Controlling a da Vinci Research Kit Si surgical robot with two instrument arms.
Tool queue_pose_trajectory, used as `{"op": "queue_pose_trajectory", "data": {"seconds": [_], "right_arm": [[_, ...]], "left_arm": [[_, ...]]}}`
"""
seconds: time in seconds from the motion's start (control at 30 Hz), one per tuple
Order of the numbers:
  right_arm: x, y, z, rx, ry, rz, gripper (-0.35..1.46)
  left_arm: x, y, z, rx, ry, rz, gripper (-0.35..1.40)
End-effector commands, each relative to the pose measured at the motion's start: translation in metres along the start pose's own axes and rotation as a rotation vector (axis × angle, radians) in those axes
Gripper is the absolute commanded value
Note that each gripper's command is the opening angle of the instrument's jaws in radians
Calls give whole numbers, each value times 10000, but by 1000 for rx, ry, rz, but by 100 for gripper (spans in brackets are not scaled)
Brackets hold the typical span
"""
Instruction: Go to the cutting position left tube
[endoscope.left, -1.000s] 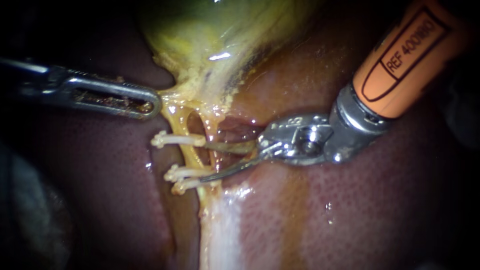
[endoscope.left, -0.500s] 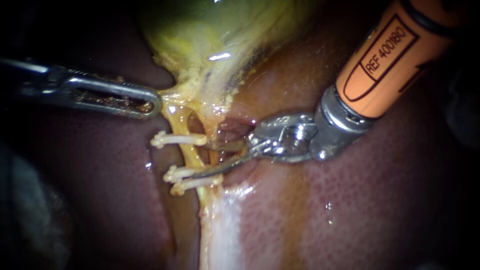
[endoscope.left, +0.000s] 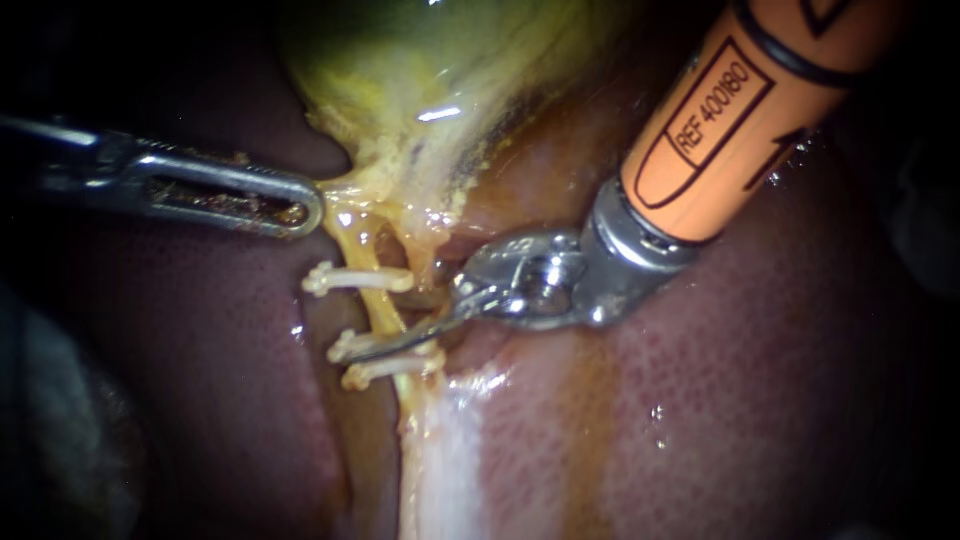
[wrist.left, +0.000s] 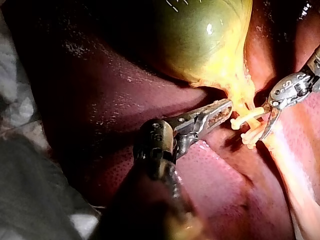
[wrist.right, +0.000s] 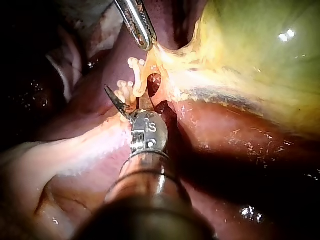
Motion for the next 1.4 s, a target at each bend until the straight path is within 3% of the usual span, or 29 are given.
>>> {"op": "queue_pose_trajectory", "data": {"seconds": [0.03, 0.3, 0.4, 0.47, 0.77, 1.13, 1.4], "right_arm": [[1, -1, 4, 8, 12, -2, 125], [14, 1, 21, 10, 34, 1, 125], [16, 3, 22, -14, 71, 9, 125], [17, 4, 23, 3, 102, 9, 125], [22, 2, 24, 22, 134, 29, 123], [44, -31, 20, 113, 195, 35, 125], [51, -44, 23, 151, 213, 32, 125]], "left_arm": [[0, 0, 0, 0, 0, 0, -35], [0, 0, 0, 0, 0, 0, -35], [0, 0, 1, 0, 0, 0, -35], [0, 0, 1, 1, 0, 0, -35], [0, -1, 1, -2, 2, 0, -35], [0, -1, 1, -2, 2, 0, -35], [0, -1, 1, -2, 2, 0, -35]]}}
